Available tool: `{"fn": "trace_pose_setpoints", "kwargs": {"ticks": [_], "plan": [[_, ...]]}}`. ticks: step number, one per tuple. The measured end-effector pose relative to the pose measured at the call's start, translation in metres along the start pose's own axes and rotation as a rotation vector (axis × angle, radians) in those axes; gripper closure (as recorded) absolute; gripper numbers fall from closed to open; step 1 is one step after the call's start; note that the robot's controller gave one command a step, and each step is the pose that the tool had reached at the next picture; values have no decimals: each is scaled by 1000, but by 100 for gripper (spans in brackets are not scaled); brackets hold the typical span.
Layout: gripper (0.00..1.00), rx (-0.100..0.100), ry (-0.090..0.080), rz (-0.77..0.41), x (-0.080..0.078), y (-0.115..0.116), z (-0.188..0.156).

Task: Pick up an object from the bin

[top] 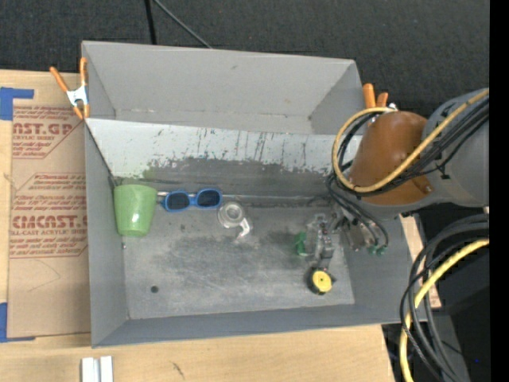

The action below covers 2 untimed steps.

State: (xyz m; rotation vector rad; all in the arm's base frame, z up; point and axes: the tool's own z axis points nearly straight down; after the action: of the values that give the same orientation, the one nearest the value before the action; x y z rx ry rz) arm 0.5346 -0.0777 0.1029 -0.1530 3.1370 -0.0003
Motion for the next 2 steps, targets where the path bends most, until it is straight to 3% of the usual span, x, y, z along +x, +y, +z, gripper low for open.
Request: {"fn": "trace_pose_setpoints", "kwargs": {"ticks": [1, 2], "plan": [[0, 0, 0, 0, 0, 0, 0], [100, 0, 0, 0, 0, 0, 0]]}}
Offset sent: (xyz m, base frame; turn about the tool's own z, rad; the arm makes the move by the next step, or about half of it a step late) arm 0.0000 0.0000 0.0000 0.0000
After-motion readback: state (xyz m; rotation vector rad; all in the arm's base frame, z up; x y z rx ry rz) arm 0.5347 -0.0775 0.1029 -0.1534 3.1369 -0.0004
